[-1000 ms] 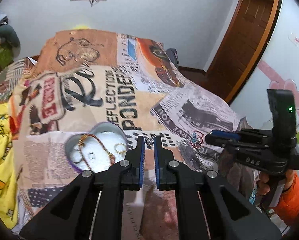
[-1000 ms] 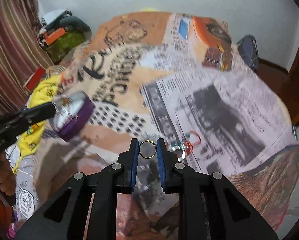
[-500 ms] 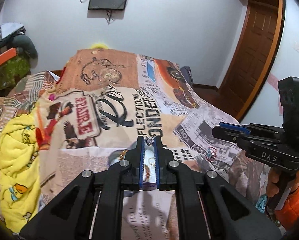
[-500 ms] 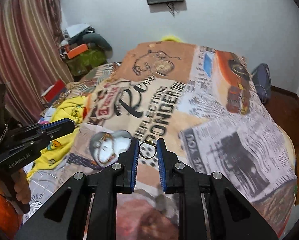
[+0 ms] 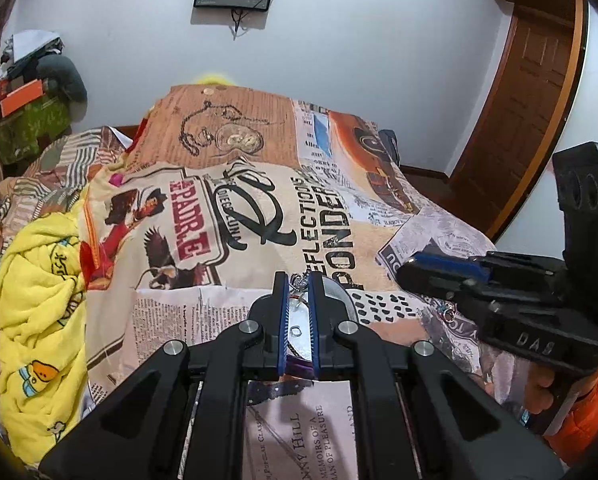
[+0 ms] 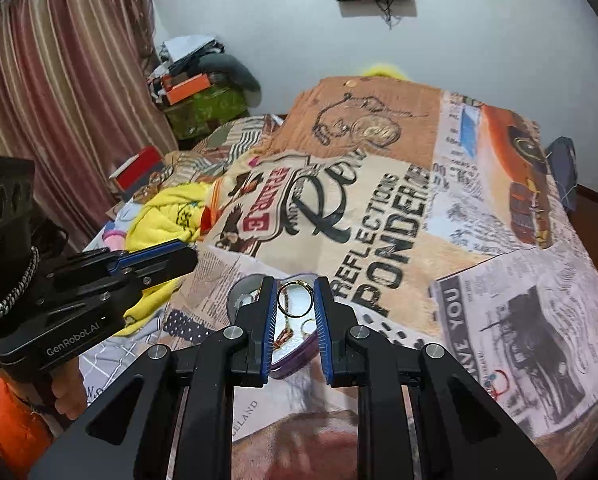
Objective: Organize jewelry
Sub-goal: 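Lower the gold ring and earring into the heart tin and open both tools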
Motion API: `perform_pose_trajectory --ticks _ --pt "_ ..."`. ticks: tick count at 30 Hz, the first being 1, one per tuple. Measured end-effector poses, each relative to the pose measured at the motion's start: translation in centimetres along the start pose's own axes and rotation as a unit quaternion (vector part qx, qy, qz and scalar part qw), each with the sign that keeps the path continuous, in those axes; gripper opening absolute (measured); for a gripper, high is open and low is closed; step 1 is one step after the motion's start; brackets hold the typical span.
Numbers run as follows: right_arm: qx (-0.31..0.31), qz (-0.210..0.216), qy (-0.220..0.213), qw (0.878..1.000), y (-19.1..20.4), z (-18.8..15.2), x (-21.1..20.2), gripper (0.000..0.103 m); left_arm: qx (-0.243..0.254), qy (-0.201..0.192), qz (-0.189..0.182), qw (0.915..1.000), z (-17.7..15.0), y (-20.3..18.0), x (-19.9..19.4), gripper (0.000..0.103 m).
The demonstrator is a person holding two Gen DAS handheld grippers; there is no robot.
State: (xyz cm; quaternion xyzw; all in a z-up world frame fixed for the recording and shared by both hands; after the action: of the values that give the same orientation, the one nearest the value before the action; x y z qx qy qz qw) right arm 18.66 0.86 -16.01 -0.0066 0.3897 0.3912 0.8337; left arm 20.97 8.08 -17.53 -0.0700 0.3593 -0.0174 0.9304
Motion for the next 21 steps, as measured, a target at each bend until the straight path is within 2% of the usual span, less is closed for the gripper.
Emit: perform_pose_trajectory --ticks 11,21 --pt "-0.008 0.003 0.046 0.999 -0.6 -1.5 3.8 0.017 -0.003 0.034 -0.021 0.9992 -1.3 -0.1 3.3 0.008" --pt "-0.019 0.001 0.066 0.998 -0.8 -2.0 5.6 0.017 -0.003 0.056 -0.018 0.9983 -2.5 0.2 4.8 0.008"
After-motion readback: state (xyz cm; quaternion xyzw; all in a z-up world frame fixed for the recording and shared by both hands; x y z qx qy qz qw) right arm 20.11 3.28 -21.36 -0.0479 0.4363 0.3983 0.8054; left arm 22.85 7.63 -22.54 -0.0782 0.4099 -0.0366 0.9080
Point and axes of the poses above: each gripper's, at about its wrist camera, not at the fingertips, and x roughly the way its jaws point, y to its left, z to its top, the point moved 10 cm from there along x, roughly the way its jaws point, and after that the axes turned 6 degrees about z, right-handed, at the moved point
